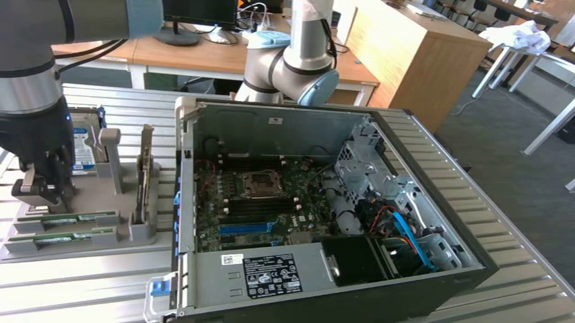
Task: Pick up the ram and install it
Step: 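Pick up the ram and move it above insertion slot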
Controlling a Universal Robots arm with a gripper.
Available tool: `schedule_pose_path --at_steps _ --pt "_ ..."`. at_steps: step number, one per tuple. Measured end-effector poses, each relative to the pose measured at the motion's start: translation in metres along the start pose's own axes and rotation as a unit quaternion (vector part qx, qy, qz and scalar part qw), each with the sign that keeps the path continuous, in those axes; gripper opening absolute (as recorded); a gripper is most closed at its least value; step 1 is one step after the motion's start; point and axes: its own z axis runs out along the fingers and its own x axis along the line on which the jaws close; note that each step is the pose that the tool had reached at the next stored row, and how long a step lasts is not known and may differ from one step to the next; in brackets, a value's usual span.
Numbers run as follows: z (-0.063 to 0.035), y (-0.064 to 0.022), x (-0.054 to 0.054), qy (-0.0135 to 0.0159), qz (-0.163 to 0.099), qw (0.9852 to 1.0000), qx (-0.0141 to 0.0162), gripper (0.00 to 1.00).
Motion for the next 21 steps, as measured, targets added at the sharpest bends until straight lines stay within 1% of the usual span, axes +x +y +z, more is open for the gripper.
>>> schedule_pose_path --at_steps 15,21 --pt "0.0185 -0.0001 0.0 0.0 0.0 1.0 0.0 0.37" --pt "0.02 -0.0001 0.0 0.0 0.0 1.0 0.0 0.37"
